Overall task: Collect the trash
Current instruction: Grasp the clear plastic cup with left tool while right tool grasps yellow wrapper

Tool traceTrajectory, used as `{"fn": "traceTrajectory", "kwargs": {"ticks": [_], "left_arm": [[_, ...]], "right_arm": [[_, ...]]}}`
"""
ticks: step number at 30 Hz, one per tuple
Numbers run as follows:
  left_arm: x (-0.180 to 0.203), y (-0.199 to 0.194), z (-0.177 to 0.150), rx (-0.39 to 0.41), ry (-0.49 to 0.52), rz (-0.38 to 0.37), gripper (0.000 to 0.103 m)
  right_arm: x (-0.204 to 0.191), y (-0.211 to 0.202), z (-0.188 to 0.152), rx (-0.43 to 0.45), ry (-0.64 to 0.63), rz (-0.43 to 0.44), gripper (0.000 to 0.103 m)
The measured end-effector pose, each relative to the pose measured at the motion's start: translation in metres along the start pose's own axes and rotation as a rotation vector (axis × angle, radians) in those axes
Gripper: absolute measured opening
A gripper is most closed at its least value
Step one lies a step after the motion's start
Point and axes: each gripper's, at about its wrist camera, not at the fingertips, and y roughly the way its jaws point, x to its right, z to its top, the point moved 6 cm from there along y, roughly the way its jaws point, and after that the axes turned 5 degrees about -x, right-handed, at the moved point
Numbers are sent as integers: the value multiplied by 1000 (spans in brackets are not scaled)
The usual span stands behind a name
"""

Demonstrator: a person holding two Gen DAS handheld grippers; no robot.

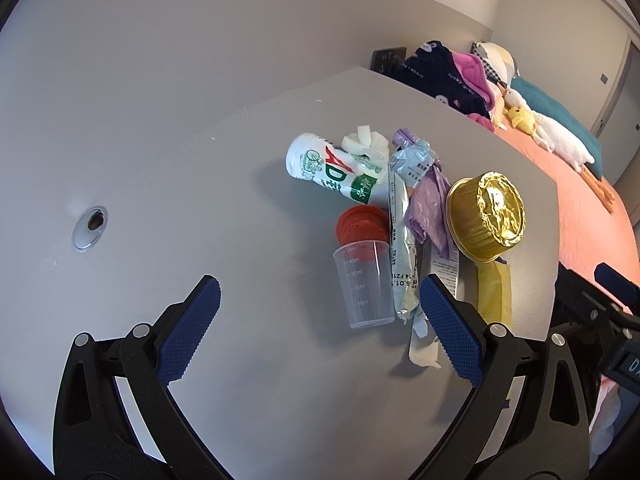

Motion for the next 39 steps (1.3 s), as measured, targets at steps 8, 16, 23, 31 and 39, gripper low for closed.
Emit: {"fn": "traceTrajectory", "kwargs": {"ticks": [8, 16, 23, 31, 39], "left_arm": [[-5, 26, 1, -57, -25, -17, 87], [-4, 43, -1, -101, -32, -41, 86], [4, 57, -3, -132, -5, -55, 81], [-2, 63, -6, -146, -25, -59, 40], [-18, 45, -11, -134, -77, -58, 38]], "right_arm": [[-2, 31, -12, -94, -4, 2, 81], [-6, 59, -25, -187, -3, 15, 63], [-10, 70, -33, -221, -26, 15, 44], [-13, 65, -37, -213, -55, 26, 21], [-15, 54, -34, -195, -59, 90, 17]]}}
